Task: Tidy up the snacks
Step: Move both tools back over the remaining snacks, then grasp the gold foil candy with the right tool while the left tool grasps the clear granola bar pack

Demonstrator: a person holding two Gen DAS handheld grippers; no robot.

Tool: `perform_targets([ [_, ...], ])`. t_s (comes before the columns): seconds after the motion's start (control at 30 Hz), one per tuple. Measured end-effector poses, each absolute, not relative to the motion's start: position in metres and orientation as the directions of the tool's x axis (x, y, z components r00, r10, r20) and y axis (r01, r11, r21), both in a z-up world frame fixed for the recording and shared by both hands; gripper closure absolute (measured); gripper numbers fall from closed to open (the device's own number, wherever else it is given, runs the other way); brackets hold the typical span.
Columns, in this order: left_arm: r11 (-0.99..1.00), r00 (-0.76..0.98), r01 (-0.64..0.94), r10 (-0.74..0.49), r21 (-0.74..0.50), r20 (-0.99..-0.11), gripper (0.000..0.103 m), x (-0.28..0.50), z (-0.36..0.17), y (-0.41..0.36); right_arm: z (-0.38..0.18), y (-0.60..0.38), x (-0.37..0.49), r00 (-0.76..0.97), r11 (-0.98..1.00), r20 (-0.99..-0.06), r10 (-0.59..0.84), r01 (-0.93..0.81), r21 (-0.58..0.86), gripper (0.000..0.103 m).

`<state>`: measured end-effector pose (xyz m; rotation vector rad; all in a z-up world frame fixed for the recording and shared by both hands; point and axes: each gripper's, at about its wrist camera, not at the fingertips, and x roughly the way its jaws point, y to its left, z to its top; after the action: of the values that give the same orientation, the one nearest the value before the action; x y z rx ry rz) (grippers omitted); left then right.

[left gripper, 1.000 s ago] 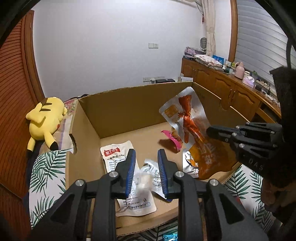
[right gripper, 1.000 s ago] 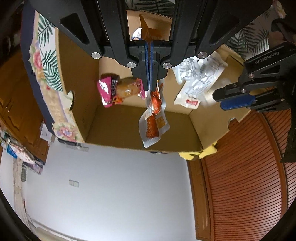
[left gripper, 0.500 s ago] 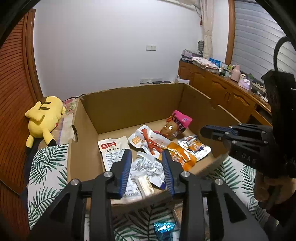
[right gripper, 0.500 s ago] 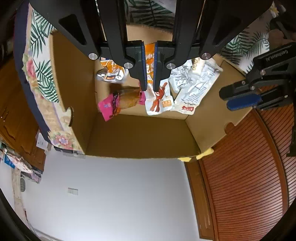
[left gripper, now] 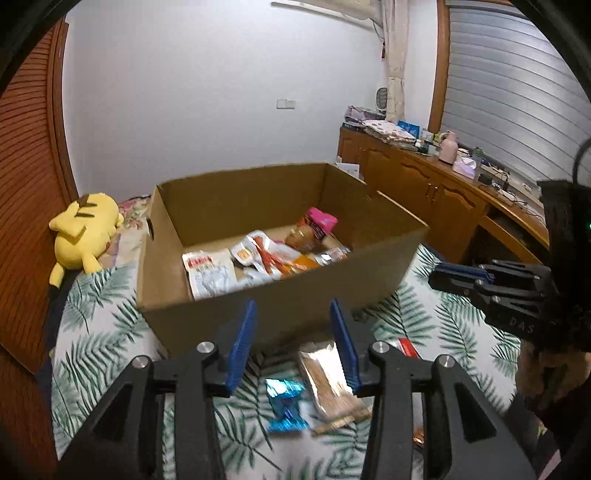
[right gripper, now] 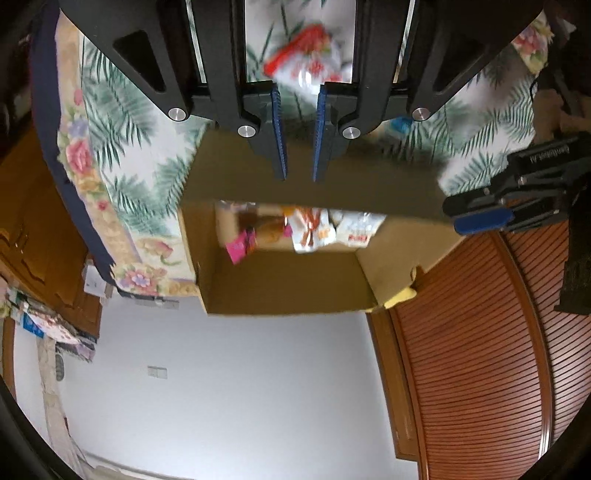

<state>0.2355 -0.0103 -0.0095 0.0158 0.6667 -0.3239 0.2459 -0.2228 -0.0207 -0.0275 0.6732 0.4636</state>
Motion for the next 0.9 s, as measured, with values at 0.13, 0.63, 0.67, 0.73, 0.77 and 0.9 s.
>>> perform_targets([
  [0.13, 0.944, 0.716, 0.313, -0.308, -0.106, -0.626, 0.061, 0.218, -0.020, -0.015, -0.034, -0.233, 0.214, 0.680, 0.907, -0.619, 0.393, -0.397, 0.141, 0.085],
  [0.63, 0.940, 0.699, 0.323, -0.315, -0.110, -0.642, 0.061, 0.158, -0.040, -0.018, -0.089, -0.219, 0.139, 0.610, 0.908, -0.688, 0.394, -0.374, 0.189, 0.047],
  [0.67, 0.941, 0.699, 0.320, -0.313, -0.111, -0.643, 0.061, 0.157, -0.042, -0.016, -0.091, -0.217, 0.136, 0.609, 0.909, -0.690, 0.392, -0.374, 0.186, 0.047],
  [0.73, 0.943, 0.698, 0.315, -0.309, -0.111, -0.645, 0.061, 0.155, -0.043, -0.014, -0.095, -0.214, 0.132, 0.605, 0.912, -0.699, 0.382, -0.368, 0.180, 0.047],
  [0.77, 0.943, 0.698, 0.312, -0.308, -0.113, -0.646, 0.061, 0.153, -0.045, -0.014, -0.097, -0.213, 0.131, 0.604, 0.913, -0.701, 0.379, -0.366, 0.179, 0.047],
  [0.9, 0.945, 0.691, 0.307, -0.304, -0.115, -0.655, 0.061, 0.151, -0.051, -0.013, -0.105, -0.209, 0.129, 0.589, 0.917, -0.718, 0.371, -0.355, 0.182, 0.047],
])
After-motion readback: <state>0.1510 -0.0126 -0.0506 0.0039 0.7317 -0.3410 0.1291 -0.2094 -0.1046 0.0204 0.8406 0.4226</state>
